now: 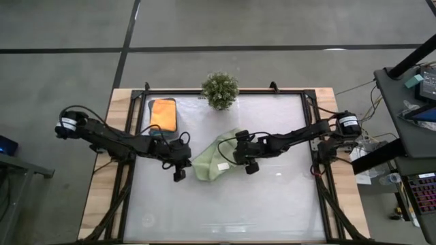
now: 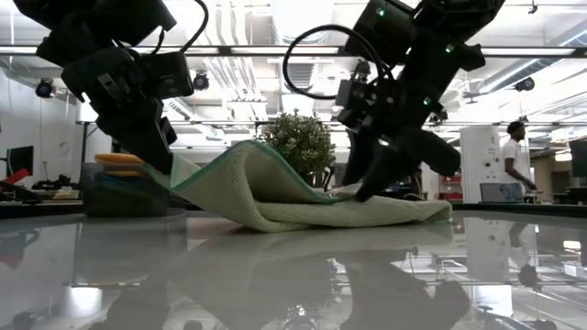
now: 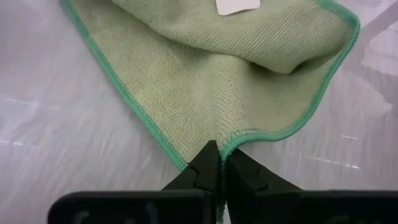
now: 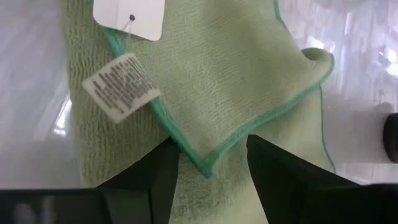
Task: Fold microfiber towels
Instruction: Fold the green microfiber cloth
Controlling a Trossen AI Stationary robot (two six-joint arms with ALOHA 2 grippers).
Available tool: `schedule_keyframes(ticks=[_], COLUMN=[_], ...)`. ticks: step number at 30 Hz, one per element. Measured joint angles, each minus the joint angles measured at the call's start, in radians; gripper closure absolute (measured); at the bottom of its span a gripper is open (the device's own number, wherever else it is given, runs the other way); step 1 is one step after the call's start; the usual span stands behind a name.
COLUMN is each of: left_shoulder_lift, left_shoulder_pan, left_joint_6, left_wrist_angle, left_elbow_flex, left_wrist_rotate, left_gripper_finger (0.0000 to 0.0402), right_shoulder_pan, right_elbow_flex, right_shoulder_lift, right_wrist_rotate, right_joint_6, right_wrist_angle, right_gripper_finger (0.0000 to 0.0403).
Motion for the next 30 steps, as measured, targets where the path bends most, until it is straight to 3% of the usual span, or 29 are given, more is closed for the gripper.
schedule_keyframes(ticks=[7,15,22,30], left_shoulder_lift=[0.0,0.0,-0.03,-0.09], left_shoulder_pan=[0.0,0.0,0.0,0.0], left_joint_6=[0.0,0.0,0.001,0.001], left_wrist_angle=[0.0,0.001,-0.06,-0.427], left_elbow_flex=[-0.001,0.0,0.07,0.321], left_wrist_rotate=[-0.001,-0.002,-0.002,-0.017], left_gripper_finger=[0.0402,0.0402,0.0402,0.0402], right_shoulder_pan=[0.0,0.001,0.018,0.017], right_elbow_flex=[-0.001,0.0,0.051,0.202], right_shoulder_lift=[0.028,0.021,-0.114,-0.343], right_wrist_rotate=[0.0,-0.023,-0.026,0.034], right_joint_6=[-0.016,-0.039,-0.028,0.049], right_wrist_angle=[0.044,0.034,-0.075,-0.312], right_gripper_finger=[0.0241,0.038,0.0394,0.0394])
